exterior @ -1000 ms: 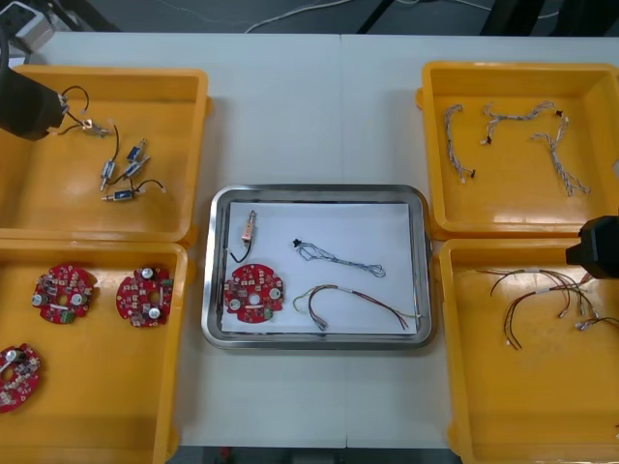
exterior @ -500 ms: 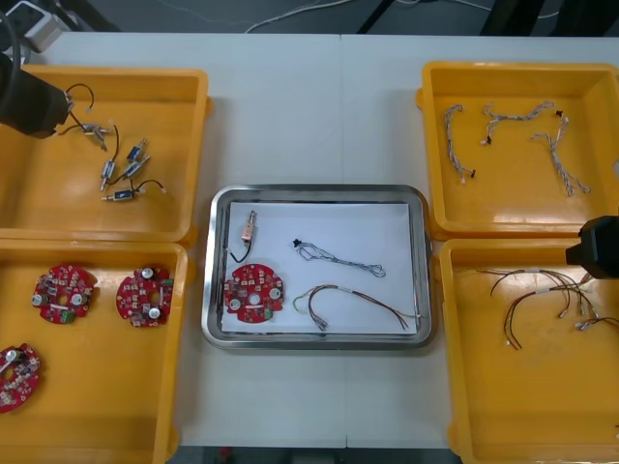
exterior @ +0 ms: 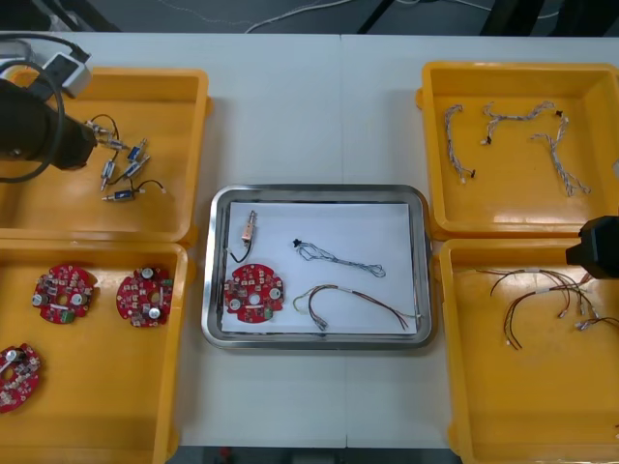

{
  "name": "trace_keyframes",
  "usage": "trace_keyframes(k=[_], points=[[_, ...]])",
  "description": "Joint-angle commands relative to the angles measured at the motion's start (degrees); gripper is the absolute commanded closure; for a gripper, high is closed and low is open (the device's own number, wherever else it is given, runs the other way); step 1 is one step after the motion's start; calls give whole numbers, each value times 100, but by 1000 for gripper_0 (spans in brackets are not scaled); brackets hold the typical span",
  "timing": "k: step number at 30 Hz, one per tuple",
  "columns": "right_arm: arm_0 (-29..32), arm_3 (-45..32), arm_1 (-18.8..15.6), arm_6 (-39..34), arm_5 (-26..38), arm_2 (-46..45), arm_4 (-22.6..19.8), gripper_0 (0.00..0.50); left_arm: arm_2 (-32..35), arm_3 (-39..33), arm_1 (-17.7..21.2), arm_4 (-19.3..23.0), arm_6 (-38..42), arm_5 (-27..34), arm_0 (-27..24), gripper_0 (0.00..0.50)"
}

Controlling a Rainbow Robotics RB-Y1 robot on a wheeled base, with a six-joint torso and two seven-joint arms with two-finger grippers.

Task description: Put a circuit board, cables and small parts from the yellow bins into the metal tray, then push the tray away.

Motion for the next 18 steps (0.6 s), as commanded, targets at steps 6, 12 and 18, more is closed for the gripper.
trace_keyframes(k=[6,12,18], points=[[64,-185,-223,-163,17,-179,-40,0,-639,1072,-49,-97,659,-1396,226,500],[64,-185,-223,-163,17,-179,-40,0,-648,1186,-93,-71,606,-1431,226,500],[64,-185,-223,-163,17,-179,-40,0,-622,1151,-93,-27,606,-1396,226,500]])
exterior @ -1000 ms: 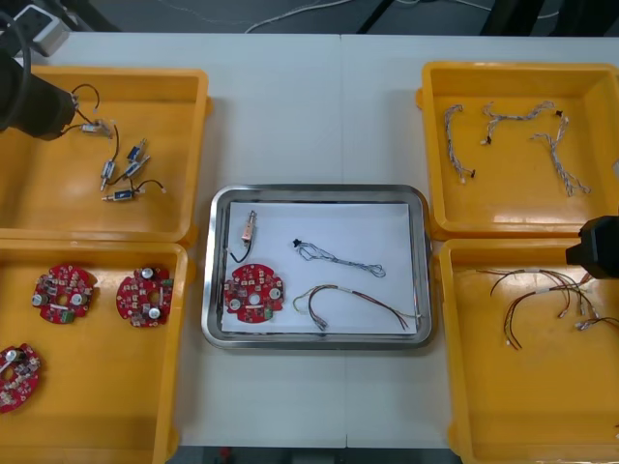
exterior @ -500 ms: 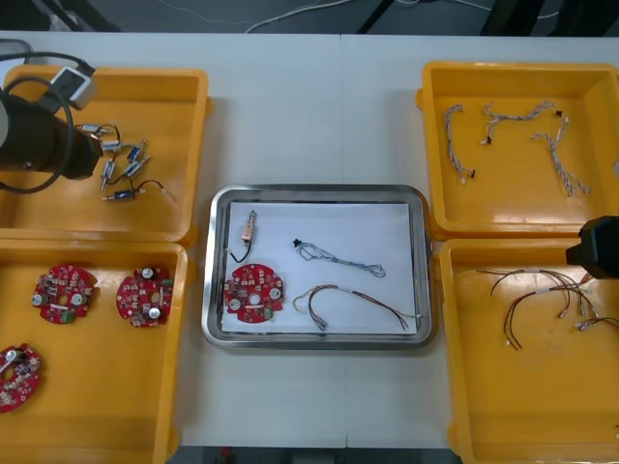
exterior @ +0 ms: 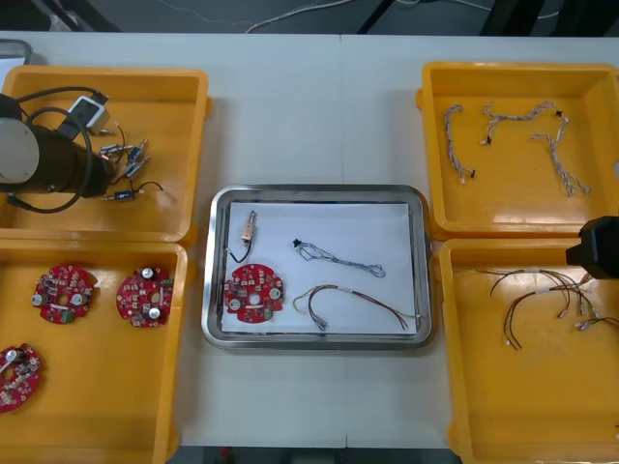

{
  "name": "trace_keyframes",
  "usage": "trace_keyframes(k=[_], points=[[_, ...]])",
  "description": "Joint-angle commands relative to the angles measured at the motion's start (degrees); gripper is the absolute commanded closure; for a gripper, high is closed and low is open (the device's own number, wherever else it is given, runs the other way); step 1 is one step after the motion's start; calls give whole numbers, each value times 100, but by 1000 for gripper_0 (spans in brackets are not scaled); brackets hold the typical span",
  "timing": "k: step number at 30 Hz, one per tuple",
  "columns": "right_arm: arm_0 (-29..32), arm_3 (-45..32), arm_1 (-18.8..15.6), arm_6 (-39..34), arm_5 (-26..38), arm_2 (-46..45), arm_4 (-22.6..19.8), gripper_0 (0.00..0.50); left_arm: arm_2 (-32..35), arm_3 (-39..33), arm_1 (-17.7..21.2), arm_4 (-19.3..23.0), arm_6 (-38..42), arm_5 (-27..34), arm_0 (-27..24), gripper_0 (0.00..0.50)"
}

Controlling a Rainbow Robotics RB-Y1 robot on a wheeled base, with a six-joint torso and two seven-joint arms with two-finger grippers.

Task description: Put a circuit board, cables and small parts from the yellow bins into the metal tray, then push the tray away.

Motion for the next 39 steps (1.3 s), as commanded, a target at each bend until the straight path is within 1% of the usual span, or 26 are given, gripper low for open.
trace_keyframes(k=[1,2,9,14,17,18,20,22,25,26,28,29,31,32,33,36,37,39], points=[[59,-182,-221,-162,17,-178,-39,0,75,-83,-75,14,615,142,66,500],[59,-182,-221,-162,17,-178,-39,0,101,-127,-75,23,615,195,66,500],[59,-182,-221,-162,17,-178,-39,0,453,-777,-32,102,667,1205,23,500],[59,-182,-221,-162,17,-178,-39,0,708,-1067,12,163,694,1970,-180,500],[59,-182,-221,-162,17,-178,-39,0,848,-1120,30,207,694,2357,-347,500],[59,-182,-221,-162,17,-178,-39,0,848,-1120,30,207,694,2357,-347,500],[59,-182,-221,-162,17,-178,-39,0,971,-1155,56,243,711,2691,-531,500],[59,-182,-221,-162,17,-178,-39,0,1006,-1164,74,251,720,2823,-610,500],[59,-182,-221,-162,17,-178,-39,0,1086,-1199,118,278,799,3227,-839,500],[59,-182,-221,-162,17,-178,-39,0,1086,-1199,118,278,799,3227,-839,500],[59,-182,-221,-162,17,-178,-39,0,1129,-1226,153,278,896,3535,-1023,500],[59,-182,-221,-162,17,-178,-39,0,1129,-1217,153,287,905,3587,-1050,500],[59,-182,-221,-162,17,-178,-39,0,1129,-1234,162,287,1124,3842,-1182,500],[59,-182,-221,-162,17,-178,-39,0,1129,-1234,162,287,1124,3842,-1182,500],[59,-182,-221,-162,17,-178,-39,0,1112,-1296,162,295,1318,4018,-1252,500],[59,-182,-221,-162,17,-178,-39,0,1033,-1445,171,313,1625,4229,-1296,500],[59,-182,-221,-162,17,-178,-39,0,927,-1603,162,313,1907,4352,-1305,500],[59,-182,-221,-162,17,-178,-39,0,795,-1779,162,322,2214,4440,-1305,500]])
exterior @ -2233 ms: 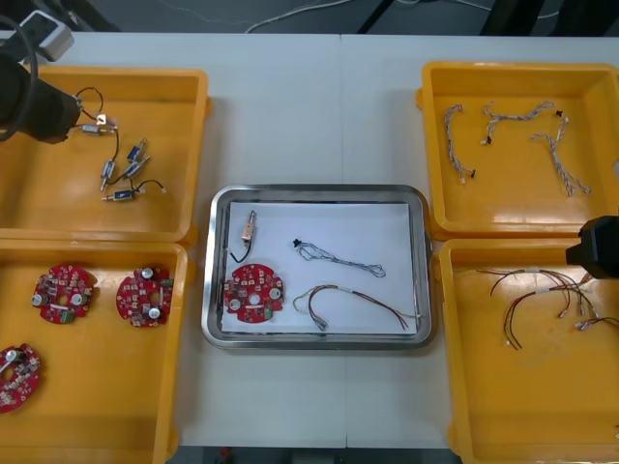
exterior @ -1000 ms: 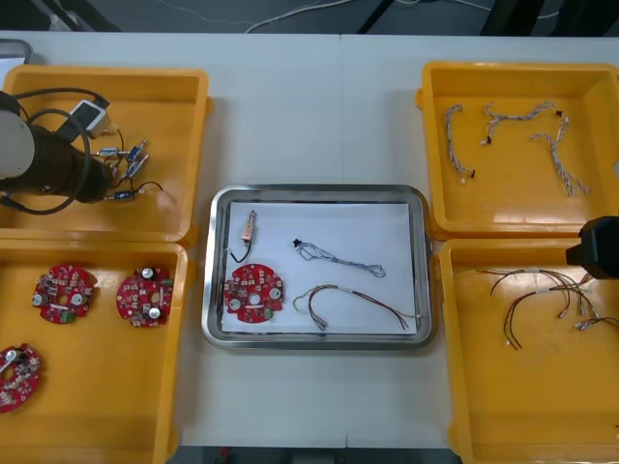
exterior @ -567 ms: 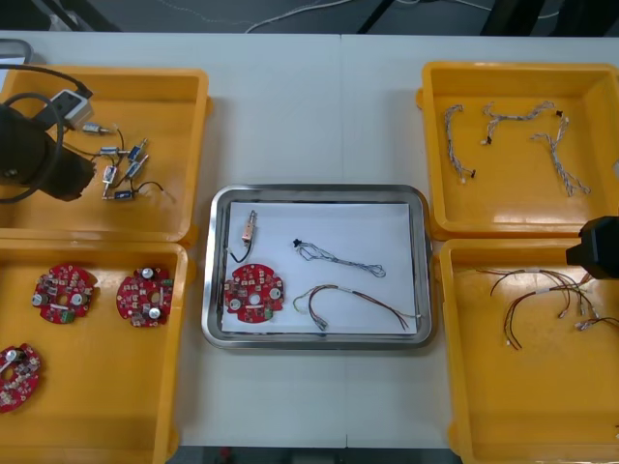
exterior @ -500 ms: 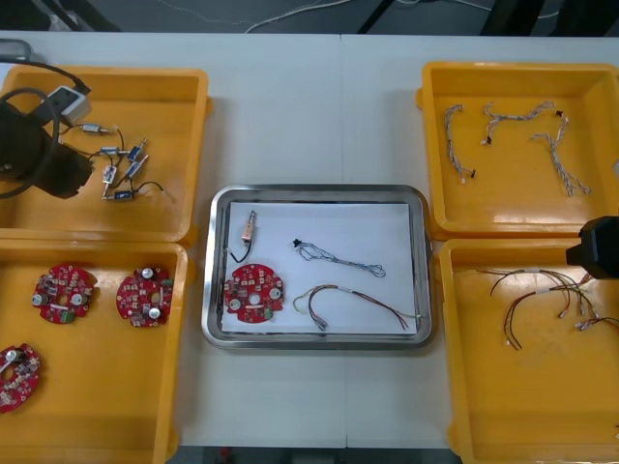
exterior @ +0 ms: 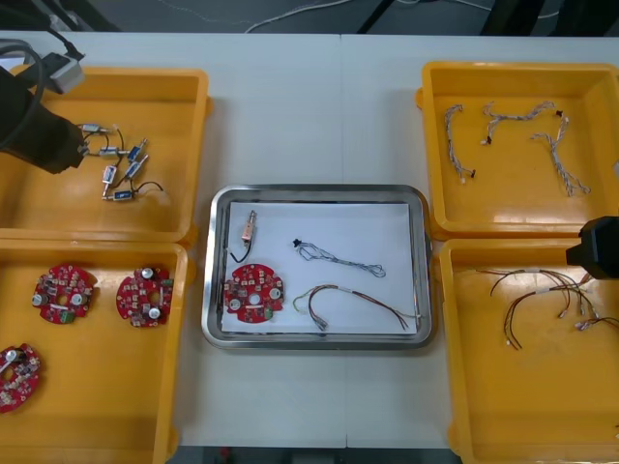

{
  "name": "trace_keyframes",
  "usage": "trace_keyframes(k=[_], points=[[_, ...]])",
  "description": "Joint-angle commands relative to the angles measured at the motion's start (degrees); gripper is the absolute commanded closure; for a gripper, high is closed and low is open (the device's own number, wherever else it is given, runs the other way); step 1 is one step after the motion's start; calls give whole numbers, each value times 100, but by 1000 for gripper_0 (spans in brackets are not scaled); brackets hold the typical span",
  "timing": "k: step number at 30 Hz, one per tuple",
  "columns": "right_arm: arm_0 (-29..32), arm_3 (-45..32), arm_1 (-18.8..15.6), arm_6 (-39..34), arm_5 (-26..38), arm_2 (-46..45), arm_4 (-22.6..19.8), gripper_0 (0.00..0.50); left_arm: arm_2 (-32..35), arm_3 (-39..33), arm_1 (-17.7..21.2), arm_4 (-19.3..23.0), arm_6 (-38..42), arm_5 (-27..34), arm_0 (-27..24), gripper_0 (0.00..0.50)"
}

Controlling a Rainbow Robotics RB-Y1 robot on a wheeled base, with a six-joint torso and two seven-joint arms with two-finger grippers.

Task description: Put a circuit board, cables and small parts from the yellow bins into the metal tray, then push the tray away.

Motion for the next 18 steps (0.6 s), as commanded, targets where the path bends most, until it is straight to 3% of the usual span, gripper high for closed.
trace_keyframes(k=[1,10,18], points=[[56,-180,-220,-163,17,-178,-39,0,-215,-599,160,70,1543,245,-286,500],[56,-180,-220,-163,17,-178,-39,0,-1209,-1469,160,264,3547,245,-278,500],[56,-180,-220,-163,17,-178,-39,0,-2105,-2075,-34,123,5032,245,-278,500]])
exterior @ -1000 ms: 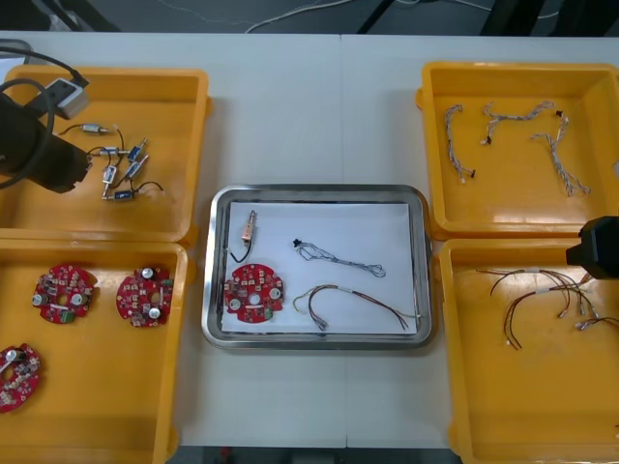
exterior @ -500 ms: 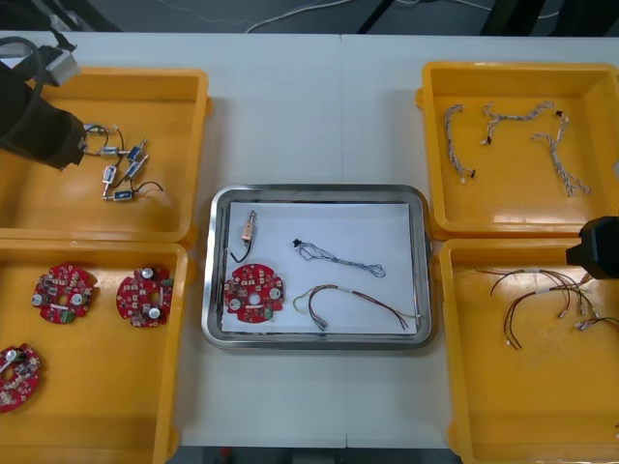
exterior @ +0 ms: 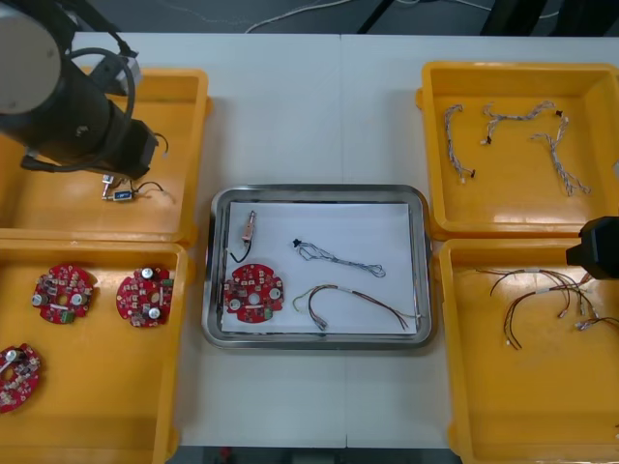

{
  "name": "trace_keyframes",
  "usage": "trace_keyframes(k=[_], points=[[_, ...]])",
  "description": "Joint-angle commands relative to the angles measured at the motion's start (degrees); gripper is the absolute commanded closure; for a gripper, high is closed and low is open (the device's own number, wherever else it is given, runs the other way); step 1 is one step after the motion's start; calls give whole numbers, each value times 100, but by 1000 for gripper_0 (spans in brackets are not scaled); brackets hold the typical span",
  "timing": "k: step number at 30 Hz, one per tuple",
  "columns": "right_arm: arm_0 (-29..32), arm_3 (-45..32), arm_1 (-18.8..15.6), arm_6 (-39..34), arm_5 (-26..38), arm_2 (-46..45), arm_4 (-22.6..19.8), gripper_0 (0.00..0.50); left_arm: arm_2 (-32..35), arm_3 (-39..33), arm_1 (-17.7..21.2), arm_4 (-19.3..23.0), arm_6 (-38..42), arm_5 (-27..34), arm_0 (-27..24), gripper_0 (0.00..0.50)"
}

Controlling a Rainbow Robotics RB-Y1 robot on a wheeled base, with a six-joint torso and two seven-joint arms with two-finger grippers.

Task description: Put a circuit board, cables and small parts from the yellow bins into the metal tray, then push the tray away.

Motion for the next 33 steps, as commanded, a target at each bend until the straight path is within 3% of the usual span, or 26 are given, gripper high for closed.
trace_keyframes(k=[1,8,18,33], points=[[55,-179,-219,-162,17,-177,-38,0,-539,-490,-115,-176,1719,44,-262,500],[55,-179,-219,-162,17,-177,-38,0,-1172,-674,-599,-730,2457,44,-262,500],[55,-179,-219,-162,17,-177,-38,0,-1954,-481,-1258,-1529,2642,31,-262,500],[55,-179,-219,-162,17,-177,-38,0,-3053,653,-1706,-2162,2606,-1147,-254,500]])
